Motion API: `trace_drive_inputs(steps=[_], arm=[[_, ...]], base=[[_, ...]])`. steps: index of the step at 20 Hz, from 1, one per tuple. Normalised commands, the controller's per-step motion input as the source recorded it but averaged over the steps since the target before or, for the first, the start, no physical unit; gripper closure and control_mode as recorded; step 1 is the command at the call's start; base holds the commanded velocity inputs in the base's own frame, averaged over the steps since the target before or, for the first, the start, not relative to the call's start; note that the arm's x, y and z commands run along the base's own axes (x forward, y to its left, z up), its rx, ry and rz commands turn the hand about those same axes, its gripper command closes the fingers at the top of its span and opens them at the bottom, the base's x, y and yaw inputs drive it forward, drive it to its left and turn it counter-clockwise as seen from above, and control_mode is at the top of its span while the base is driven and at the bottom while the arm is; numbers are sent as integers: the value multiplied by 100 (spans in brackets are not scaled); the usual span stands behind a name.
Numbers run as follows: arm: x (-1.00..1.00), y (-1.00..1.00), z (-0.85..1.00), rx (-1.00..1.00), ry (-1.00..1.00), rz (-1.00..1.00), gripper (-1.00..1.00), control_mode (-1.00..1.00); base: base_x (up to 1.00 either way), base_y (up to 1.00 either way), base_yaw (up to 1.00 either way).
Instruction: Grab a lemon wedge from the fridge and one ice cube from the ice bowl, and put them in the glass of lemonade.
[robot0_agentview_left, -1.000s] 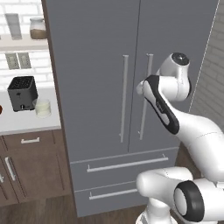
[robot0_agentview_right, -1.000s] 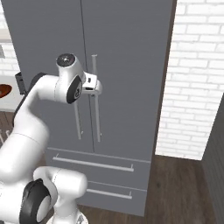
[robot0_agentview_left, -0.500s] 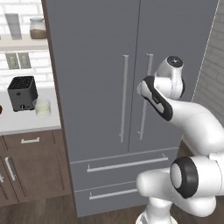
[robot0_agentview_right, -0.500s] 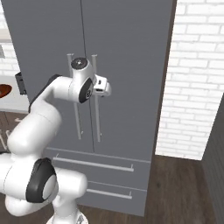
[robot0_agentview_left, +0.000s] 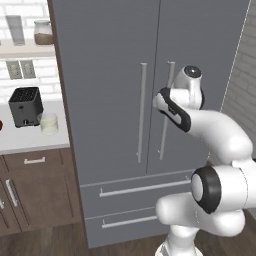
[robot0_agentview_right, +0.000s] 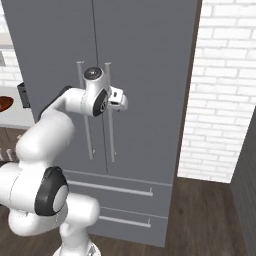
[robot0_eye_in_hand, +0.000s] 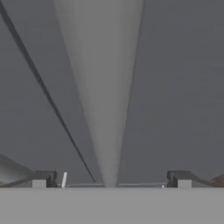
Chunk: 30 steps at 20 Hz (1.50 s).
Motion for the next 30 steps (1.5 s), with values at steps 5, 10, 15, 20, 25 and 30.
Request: trace_drive_inputs(steps=[5, 10, 15, 20, 25, 30], arm=[[37, 0, -31, 0, 0, 0, -100, -100], [26, 0, -23, 0, 0, 0, -100, -100], [34, 0, -16, 0, 0, 0, -100, -100], [45, 0, -32, 3, 0, 0, -100, -100], [35, 0, -21, 3, 0, 0, 100, -100], [36, 0, -16, 3, 0, 0, 100, -100]], base=[[0, 0, 0], [0, 0, 0], [0, 0, 0], [0, 0, 0], [0, 0, 0], [0, 0, 0]])
